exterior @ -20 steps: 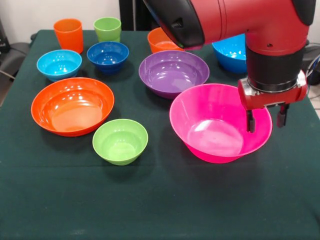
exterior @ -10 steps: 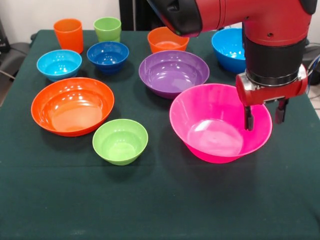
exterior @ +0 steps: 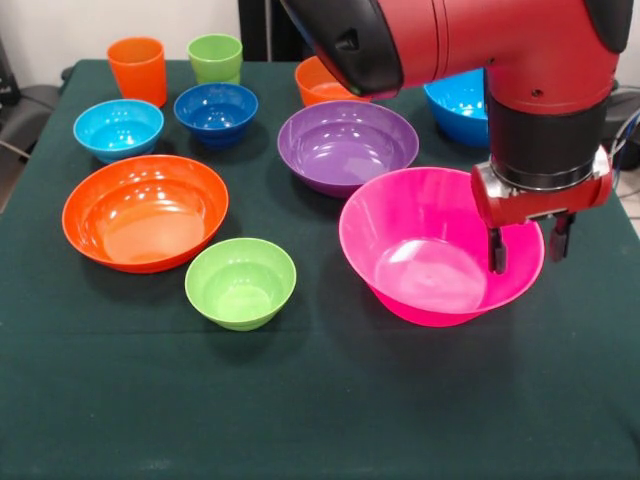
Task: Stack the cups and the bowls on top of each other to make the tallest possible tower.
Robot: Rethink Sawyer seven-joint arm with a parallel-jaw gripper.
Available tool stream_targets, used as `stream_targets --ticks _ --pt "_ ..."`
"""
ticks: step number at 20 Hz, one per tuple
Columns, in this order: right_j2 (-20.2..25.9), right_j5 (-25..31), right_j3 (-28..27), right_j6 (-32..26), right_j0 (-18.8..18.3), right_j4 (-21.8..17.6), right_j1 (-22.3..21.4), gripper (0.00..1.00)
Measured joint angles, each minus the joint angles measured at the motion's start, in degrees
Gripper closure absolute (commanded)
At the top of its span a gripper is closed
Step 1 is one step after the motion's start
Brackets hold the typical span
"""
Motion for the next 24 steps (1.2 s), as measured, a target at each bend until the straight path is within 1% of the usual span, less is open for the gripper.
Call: stream_targets --ticks 15,21,24 --pt "0.2 0.0 -4.1 -0.6 0.8 -0.6 4.7 0.00" --pt "0.2 0.0 -5.1 -1.8 1.2 -0.8 5.0 0.00" --pt "0.2 0.0 -6.4 -3.4 1.7 -1.0 5.2 0.00"
